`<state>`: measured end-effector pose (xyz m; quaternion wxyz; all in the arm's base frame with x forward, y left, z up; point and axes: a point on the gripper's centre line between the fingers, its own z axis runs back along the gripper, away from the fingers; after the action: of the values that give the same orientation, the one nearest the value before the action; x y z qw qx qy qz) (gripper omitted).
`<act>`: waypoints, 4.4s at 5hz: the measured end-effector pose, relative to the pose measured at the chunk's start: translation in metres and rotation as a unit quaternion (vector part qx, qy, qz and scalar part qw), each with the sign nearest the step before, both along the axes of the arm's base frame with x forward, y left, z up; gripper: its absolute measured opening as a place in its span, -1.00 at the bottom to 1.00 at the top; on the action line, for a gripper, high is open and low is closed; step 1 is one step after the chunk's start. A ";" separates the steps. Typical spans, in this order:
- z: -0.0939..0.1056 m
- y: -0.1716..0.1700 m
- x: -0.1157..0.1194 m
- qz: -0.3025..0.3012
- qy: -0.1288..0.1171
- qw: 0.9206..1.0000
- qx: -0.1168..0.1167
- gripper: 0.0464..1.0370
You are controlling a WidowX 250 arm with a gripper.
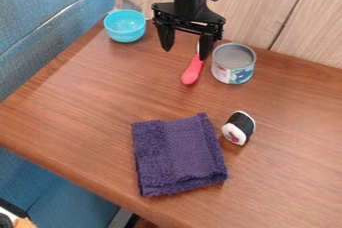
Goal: Move the sushi roll inside the blue pot
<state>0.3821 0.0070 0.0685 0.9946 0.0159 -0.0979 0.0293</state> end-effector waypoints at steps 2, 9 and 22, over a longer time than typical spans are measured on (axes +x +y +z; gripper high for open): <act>-0.024 -0.010 -0.025 -0.013 0.039 0.999 -0.006 0.93; -0.045 -0.134 -0.069 -0.226 0.063 0.972 0.007 0.82; -0.002 0.135 0.070 0.180 0.042 0.982 0.043 0.02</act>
<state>0.4516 0.1420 0.0662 0.9747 0.0776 -0.0532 0.2029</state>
